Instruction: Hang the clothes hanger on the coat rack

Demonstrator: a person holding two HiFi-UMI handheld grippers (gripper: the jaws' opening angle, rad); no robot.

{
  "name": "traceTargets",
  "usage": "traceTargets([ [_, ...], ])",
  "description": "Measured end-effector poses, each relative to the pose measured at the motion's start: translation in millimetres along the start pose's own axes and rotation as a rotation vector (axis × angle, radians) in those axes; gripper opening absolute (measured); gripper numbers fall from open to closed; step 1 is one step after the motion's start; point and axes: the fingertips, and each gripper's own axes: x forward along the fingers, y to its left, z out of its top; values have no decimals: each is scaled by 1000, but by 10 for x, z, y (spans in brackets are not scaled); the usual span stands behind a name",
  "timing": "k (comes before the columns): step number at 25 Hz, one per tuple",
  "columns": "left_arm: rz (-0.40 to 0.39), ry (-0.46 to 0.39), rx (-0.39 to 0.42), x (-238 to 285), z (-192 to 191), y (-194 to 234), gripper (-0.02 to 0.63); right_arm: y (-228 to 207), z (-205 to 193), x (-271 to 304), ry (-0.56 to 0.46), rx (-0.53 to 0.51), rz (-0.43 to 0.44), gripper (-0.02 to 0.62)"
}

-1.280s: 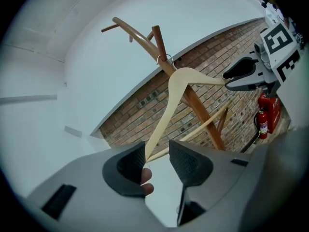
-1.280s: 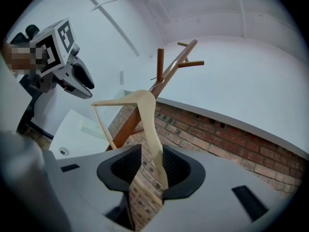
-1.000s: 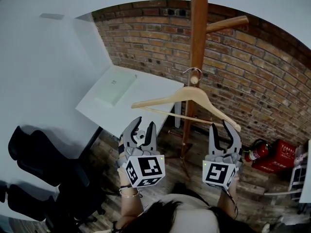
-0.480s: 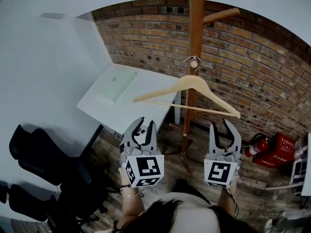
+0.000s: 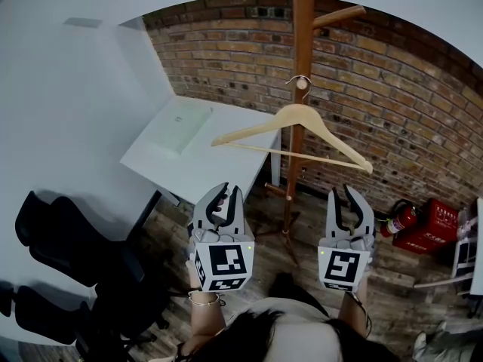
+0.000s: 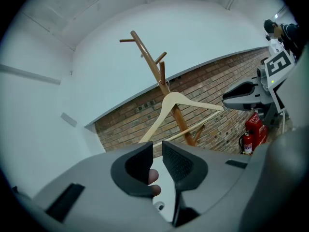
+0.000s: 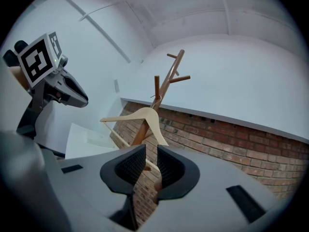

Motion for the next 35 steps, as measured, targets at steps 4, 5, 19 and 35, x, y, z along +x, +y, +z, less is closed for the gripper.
traceTargets([
  [4,-16,-25,-32,-133,-3,-46,57,62,13,-130,-12,41,-1,72],
  [5,-21,-27,-37,-164,-12,-58,52,81,18,-160,-15,49,-2,69],
  [19,-61,-101,-119,-624,54,-34,15,384,139,-588,-7,160,41,49],
  [35,-80,-124,-219,-1172,-13,-169,14,554,177,-1074,-5,339,59,38],
])
